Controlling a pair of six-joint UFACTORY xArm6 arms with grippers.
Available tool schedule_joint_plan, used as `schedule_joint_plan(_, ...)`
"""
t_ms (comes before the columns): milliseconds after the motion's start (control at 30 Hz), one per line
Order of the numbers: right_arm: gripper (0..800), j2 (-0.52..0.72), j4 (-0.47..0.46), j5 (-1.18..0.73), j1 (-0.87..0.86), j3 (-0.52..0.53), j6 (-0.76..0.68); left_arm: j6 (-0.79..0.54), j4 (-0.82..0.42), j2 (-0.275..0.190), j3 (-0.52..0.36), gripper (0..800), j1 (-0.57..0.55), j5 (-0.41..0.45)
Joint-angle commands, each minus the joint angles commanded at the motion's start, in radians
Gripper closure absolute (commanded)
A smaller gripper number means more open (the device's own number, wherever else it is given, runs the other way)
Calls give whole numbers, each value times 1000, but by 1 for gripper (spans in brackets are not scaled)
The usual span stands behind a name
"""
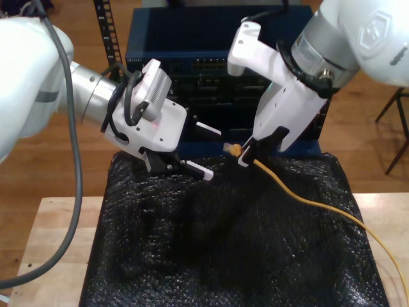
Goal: Grab the cable and plug it in
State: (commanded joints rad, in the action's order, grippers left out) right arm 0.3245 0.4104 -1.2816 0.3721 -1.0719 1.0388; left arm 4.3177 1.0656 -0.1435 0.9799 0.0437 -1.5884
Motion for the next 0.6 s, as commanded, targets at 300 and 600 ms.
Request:
schedule_joint_plan(300,796,-9,2,8,6,-5,-2,2,2,0,-9,100,2,-6)
schedule_joint_plan(600,796,-34,2,11,8,-11,-3,2,2,-3,-9,171,2,-11)
